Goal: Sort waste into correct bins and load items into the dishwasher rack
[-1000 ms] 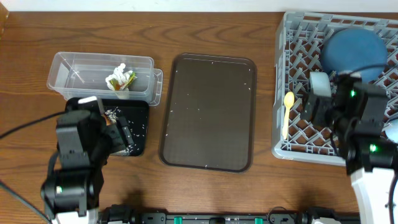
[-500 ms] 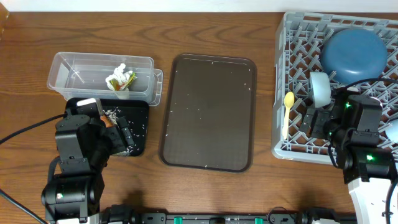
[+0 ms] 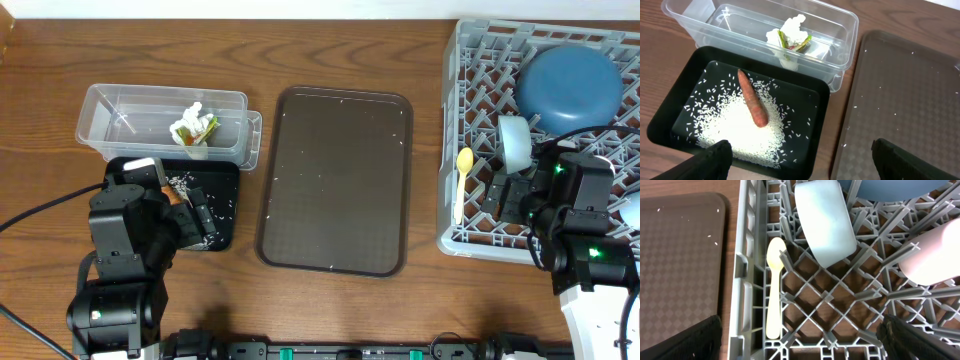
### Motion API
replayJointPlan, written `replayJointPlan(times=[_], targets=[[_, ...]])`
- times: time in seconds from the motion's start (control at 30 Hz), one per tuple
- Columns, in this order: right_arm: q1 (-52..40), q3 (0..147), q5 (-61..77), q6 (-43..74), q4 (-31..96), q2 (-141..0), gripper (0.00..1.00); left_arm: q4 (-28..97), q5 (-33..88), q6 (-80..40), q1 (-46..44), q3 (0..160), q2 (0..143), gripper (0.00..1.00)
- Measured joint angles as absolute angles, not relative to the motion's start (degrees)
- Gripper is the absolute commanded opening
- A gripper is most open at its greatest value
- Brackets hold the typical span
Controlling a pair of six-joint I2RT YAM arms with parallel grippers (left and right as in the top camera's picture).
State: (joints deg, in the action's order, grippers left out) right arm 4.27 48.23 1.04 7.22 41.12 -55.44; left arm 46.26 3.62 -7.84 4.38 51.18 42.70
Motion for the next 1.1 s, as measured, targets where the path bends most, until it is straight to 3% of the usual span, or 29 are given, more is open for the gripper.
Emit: replayJointPlan(times=[0.3, 0.77, 0.87, 1.1], targets=[[3.5, 46.3, 0.8, 7.2, 41.5, -52.5, 0.99, 46.3, 3.6, -7.8, 4.4, 51.2, 42.7, 0.91], [-1.3, 42.3, 1.1, 7.2, 48.9, -27.4, 0.99, 46.3, 3.6, -7.8, 4.4, 51.1, 42.7, 0.92], [-1.3, 38.8, 1.1, 6.9, 42.9, -24.3, 0.99, 46.3, 3.6, -7.8, 4.4, 51.1, 42.7, 0.92], [-1.4, 19.8, 2.6, 5.8, 15.4, -17.4, 0.99, 46.4, 3.4, -7.8, 4.4, 51.0, 42.7, 0.92]])
